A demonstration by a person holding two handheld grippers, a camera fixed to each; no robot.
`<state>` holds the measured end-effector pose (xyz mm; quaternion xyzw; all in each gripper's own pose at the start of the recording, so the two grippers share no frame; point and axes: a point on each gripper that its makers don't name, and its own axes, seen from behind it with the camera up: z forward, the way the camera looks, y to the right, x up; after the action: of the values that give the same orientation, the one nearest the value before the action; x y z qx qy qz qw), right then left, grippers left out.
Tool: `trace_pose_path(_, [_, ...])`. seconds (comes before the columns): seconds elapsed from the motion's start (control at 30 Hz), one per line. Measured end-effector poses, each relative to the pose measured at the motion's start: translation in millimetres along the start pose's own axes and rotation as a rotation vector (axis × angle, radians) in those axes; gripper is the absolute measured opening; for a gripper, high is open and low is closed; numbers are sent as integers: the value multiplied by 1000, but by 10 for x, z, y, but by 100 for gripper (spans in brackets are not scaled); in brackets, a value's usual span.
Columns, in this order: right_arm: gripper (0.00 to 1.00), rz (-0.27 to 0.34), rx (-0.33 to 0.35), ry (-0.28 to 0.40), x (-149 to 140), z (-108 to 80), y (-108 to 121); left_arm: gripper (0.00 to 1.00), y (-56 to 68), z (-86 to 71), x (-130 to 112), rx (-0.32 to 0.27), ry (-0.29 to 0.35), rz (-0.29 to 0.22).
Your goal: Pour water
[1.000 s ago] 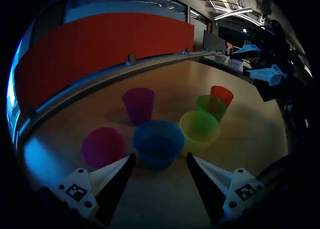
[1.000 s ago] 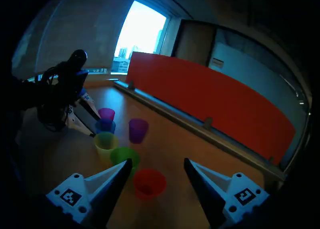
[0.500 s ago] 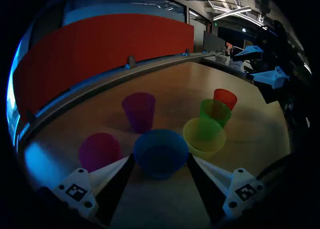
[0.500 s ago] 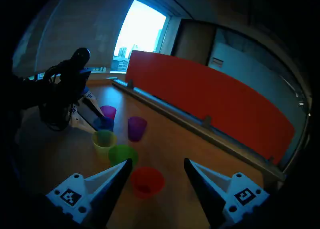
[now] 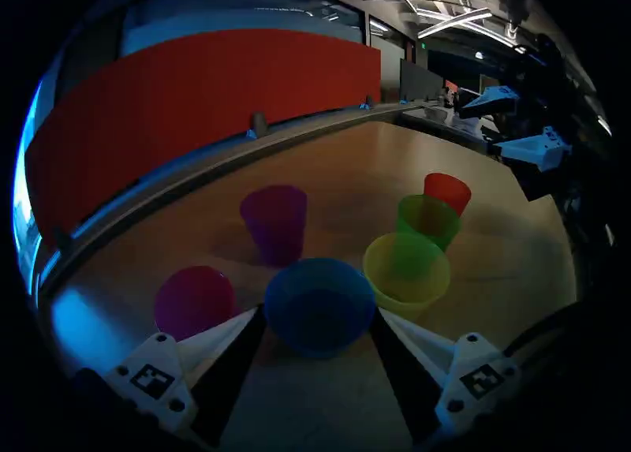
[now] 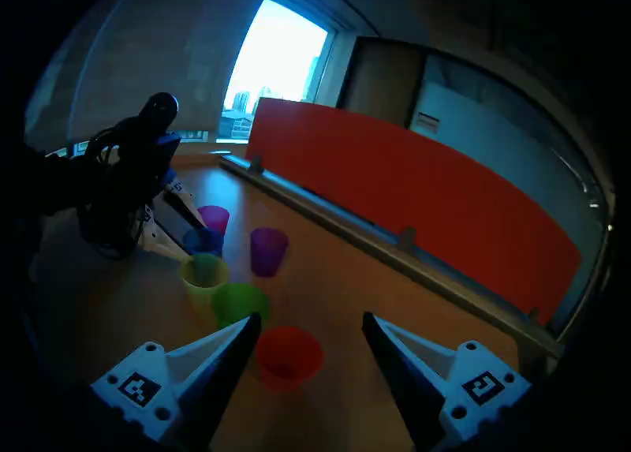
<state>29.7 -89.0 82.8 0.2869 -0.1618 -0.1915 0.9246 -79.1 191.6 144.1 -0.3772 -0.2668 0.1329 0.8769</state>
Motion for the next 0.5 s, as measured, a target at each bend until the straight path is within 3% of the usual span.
trace_pose_path(0.5, [100,3,-4,6,3,-14,3,86,26,-37,9,6,18,5])
